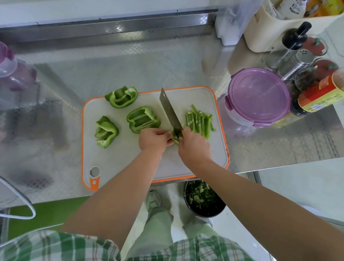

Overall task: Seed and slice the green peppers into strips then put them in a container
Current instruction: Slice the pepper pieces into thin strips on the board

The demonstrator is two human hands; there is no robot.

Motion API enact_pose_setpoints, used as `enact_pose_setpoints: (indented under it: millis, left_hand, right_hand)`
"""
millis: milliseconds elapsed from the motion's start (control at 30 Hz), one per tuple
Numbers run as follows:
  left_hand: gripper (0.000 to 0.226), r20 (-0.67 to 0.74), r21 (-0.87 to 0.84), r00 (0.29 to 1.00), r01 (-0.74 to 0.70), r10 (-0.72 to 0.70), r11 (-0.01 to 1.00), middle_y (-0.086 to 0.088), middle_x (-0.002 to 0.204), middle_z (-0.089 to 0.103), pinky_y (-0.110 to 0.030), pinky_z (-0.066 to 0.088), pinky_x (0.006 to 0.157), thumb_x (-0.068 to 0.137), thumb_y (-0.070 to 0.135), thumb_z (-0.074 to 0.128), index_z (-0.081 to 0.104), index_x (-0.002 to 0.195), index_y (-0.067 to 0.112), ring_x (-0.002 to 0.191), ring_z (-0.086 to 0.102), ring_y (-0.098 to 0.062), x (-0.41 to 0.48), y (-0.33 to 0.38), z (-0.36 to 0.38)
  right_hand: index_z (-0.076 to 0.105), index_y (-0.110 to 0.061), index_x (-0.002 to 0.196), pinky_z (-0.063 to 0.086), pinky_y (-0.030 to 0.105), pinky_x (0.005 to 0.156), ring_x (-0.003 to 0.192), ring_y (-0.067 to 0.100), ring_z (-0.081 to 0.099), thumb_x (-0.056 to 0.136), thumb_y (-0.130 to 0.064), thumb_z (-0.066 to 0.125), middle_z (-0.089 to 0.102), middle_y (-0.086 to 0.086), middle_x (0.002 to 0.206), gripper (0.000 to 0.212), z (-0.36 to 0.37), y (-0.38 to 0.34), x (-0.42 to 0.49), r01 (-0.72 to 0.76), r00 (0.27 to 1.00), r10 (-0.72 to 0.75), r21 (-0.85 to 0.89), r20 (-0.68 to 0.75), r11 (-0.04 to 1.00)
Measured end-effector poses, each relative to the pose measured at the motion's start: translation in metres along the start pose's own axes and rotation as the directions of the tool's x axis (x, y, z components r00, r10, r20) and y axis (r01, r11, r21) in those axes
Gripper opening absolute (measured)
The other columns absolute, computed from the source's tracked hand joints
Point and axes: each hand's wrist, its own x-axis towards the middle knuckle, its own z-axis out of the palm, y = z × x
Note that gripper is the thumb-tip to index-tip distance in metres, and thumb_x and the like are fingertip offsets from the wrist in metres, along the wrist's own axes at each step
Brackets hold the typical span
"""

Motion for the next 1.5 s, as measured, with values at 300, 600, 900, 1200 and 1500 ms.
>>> enact_pose_setpoints:
  millis: [300,600,900,1200,1500]
  left_hand:
    - [0.014,0.024,-0.126,0.999,0.051,-0.048,0.991,-0.009,0.077,0.063,-0.028,0.059,0.071,0.086,-0.011,0.065,0.065,0.099,-0.009,0.065,0.063,-0.017,-0.010,0.006,-0.001]
    - [0.008,-0.013,-0.120,1.000,0.012,-0.013,0.993,-0.009,0.073,0.065,-0.023,0.059,0.057,0.085,-0.011,0.065,0.066,0.081,-0.004,0.056,0.066,-0.015,-0.004,0.001,0.001]
    - [0.019,0.000,-0.092,1.000,0.026,-0.026,0.995,-0.008,0.071,0.066,-0.036,0.057,0.079,0.086,-0.009,0.066,0.066,0.071,0.003,0.048,0.066,-0.010,-0.001,-0.002,0.000]
    - [0.004,-0.013,-0.091,1.000,-0.006,0.005,0.996,-0.007,0.070,0.065,-0.029,0.060,0.070,0.083,-0.006,0.071,0.069,0.086,-0.003,0.058,0.065,-0.016,-0.007,0.000,-0.004]
    - [0.016,-0.033,-0.051,0.999,-0.001,-0.001,0.999,-0.003,0.067,0.066,-0.038,0.058,0.081,0.083,-0.004,0.072,0.067,0.072,0.006,0.043,0.063,-0.005,-0.001,-0.005,-0.002]
  right_hand:
    - [0.050,-0.005,0.102,0.031,0.032,0.056,0.067,0.030,0.046,0.098,-0.020,0.043,0.047,0.008,0.073,0.017,-0.012,0.019,-0.012,0.067,0.995,-0.054,0.159,-0.087,0.985]
    - [0.045,-0.009,0.096,0.035,0.034,0.060,0.072,0.028,0.046,0.098,-0.018,0.042,0.047,0.009,0.078,0.010,-0.012,0.005,-0.015,0.048,0.999,-0.048,0.062,0.006,0.997]
    - [0.047,-0.007,0.107,0.036,0.034,0.062,0.083,0.033,0.057,0.097,-0.013,0.042,0.059,0.014,0.092,0.013,0.003,-0.002,-0.006,0.007,0.999,-0.006,-0.038,0.035,0.999]
    - [0.047,-0.005,0.100,0.032,0.033,0.056,0.067,0.029,0.046,0.099,-0.019,0.042,0.046,0.009,0.073,0.015,-0.010,0.008,-0.010,0.062,0.997,-0.055,0.128,-0.062,0.990]
    - [0.047,-0.006,0.100,0.035,0.034,0.059,0.071,0.029,0.044,0.099,-0.021,0.041,0.047,0.009,0.078,0.015,-0.009,0.010,-0.016,0.057,0.998,-0.058,0.032,0.019,0.998]
